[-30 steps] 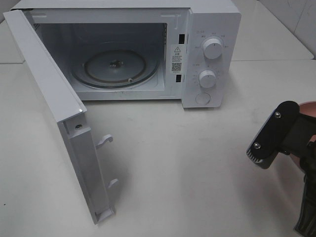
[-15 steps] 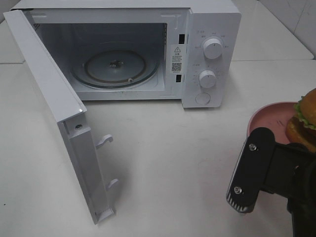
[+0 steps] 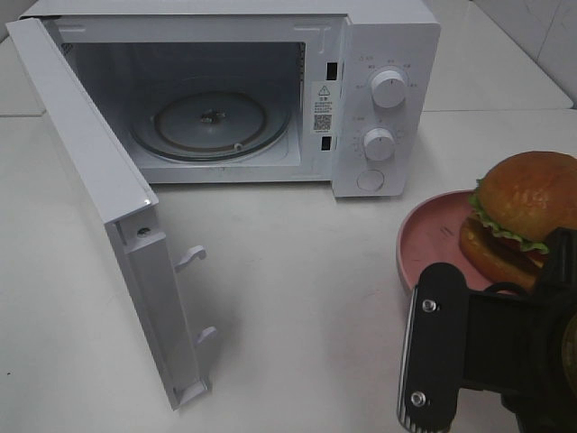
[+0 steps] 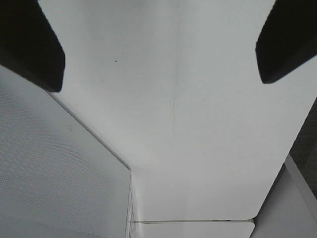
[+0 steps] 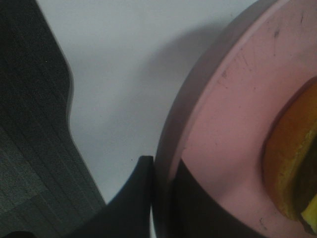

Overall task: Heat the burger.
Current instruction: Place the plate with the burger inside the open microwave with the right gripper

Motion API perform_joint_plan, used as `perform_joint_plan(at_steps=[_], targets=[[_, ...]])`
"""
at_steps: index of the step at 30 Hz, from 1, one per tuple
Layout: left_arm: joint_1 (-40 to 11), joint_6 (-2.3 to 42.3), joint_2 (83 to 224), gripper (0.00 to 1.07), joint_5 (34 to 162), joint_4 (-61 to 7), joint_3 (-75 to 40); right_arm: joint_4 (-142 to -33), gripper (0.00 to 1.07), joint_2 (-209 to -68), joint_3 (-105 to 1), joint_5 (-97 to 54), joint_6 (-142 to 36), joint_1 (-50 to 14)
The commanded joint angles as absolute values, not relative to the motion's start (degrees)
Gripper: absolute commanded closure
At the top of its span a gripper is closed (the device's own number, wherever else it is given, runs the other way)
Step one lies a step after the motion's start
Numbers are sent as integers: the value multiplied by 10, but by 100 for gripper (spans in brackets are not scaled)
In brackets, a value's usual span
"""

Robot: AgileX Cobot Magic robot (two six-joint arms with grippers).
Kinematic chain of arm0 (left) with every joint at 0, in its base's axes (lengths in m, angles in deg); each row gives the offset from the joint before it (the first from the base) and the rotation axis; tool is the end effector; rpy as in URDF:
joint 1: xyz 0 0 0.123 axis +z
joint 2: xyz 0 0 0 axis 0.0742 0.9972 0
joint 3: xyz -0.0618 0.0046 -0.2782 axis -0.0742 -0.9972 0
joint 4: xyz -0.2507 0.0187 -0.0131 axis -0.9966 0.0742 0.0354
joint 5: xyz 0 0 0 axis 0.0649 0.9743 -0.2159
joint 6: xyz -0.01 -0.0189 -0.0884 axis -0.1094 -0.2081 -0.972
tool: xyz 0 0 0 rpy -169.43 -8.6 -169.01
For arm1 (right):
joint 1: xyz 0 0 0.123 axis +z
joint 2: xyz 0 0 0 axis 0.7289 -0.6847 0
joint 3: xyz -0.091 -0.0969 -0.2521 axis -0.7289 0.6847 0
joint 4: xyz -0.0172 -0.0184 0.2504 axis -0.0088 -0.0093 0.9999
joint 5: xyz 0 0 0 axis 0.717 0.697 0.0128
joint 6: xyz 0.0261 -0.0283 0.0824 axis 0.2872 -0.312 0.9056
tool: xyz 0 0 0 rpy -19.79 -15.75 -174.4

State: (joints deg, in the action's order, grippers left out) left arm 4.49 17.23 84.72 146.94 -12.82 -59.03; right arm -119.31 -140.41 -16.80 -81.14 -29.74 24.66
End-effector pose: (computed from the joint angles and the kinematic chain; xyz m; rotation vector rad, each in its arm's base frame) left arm -0.0061 -0.0004 0.2783 0.0144 2.0264 0.0068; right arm 0.0927 0.1504 0.2030 -1.5991 2.2585 -0.4431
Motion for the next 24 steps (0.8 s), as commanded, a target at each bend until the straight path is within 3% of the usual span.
perform_joint_plan(at_steps=[1,24], targets=[[42,172,834,3,1460,-132,-592,-1233,106,-1401,-166,-806,-344,249],[42,172,834,3,1460,-132,-592,-1300,105,-1401,-166,-684,-536,249]])
